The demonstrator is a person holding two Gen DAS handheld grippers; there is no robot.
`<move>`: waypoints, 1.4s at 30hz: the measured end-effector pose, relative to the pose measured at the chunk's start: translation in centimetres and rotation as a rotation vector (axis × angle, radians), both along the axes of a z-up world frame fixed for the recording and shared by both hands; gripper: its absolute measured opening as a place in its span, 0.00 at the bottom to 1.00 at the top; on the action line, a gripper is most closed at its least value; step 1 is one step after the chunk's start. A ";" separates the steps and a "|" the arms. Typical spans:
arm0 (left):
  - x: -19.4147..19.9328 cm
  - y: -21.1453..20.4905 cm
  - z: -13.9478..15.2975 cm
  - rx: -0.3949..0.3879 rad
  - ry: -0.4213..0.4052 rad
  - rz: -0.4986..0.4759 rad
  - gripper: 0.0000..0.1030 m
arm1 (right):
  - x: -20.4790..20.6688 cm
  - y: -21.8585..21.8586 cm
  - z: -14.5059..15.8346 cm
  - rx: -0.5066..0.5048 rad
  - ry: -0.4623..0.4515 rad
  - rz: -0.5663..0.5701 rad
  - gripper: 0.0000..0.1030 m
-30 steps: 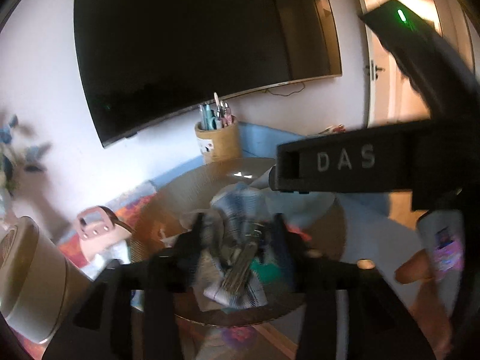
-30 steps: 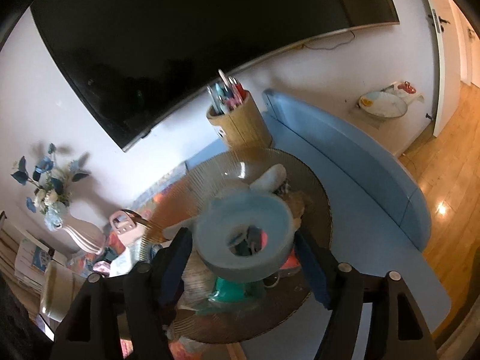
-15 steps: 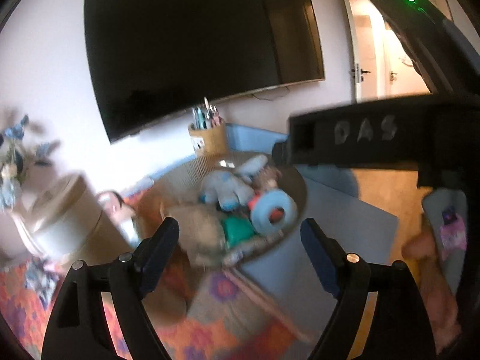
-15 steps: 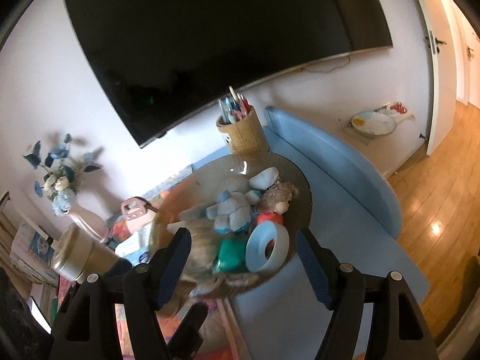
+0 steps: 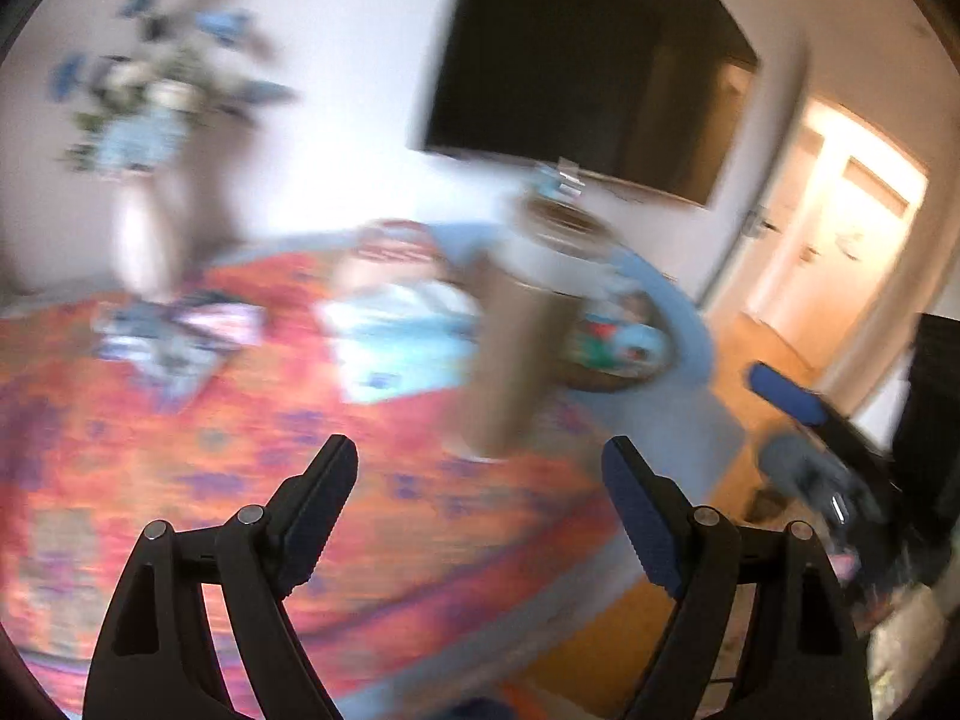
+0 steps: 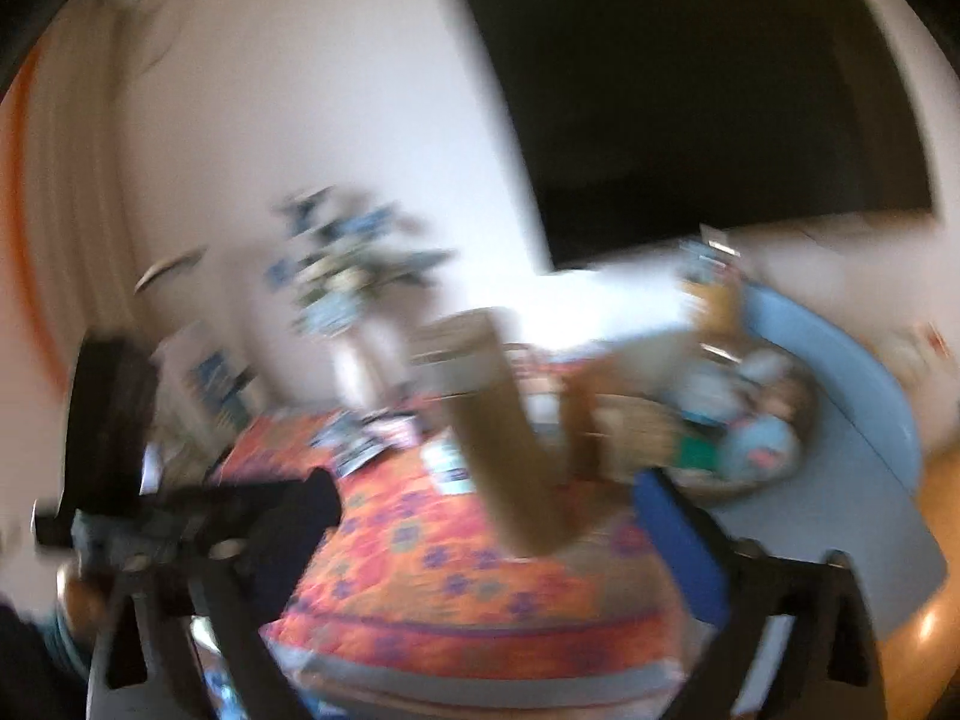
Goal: Organize soft objects
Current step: 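Move both grippers back over the bed, then grasp the blue printed bag with the left gripper while the right reaches the lavender wipes pack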
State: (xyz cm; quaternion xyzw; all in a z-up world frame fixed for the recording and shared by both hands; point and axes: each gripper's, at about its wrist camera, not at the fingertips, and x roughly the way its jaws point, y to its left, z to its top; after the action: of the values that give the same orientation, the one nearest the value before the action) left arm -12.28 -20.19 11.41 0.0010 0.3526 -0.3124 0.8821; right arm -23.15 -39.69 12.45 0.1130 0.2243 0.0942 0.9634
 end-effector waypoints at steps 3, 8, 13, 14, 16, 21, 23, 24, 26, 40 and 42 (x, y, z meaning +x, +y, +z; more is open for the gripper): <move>2.6 4.8 -0.3 0.042 -0.021 0.111 0.80 | 1.6 5.7 0.5 -0.114 0.005 0.103 1.00; 8.7 12.2 -3.9 0.151 0.001 0.351 0.83 | 6.5 13.6 -1.3 -0.167 0.060 0.193 1.00; 12.9 15.9 -9.7 0.259 0.044 0.474 0.83 | 12.3 18.4 -5.6 -0.196 0.240 0.186 1.00; 13.3 16.3 -10.4 0.262 0.053 0.485 0.83 | 13.4 19.1 -6.4 -0.218 0.272 0.177 1.00; 13.8 17.0 -11.7 0.242 0.061 0.493 0.83 | 16.1 20.8 -8.2 -0.289 0.360 0.164 1.00; 14.6 17.1 -13.2 0.259 0.134 0.490 0.83 | 20.7 22.7 -11.3 -0.347 0.454 0.148 1.00; 14.2 16.8 -13.1 0.274 0.112 0.487 0.83 | 22.0 23.0 -12.3 -0.343 0.434 0.125 1.00; 14.1 16.6 -13.1 0.280 0.098 0.484 0.83 | 22.2 23.0 -12.6 -0.333 0.422 0.117 1.00; 13.9 16.4 -13.0 0.293 0.081 0.483 0.83 | 22.4 22.7 -13.6 -0.271 0.418 0.120 1.00; 13.9 16.1 -13.1 0.301 0.085 0.475 0.83 | 24.4 22.5 -15.7 -0.261 0.542 0.108 1.00; 14.0 16.1 -13.1 0.304 0.093 0.470 0.83 | 24.3 22.3 -15.8 -0.252 0.541 0.104 1.00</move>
State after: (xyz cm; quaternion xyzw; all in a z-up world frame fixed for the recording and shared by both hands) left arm 1.70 -4.12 -1.68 0.0370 0.4259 -0.0426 0.9030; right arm 1.16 -17.40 -3.30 0.0019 0.4880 0.0814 0.8691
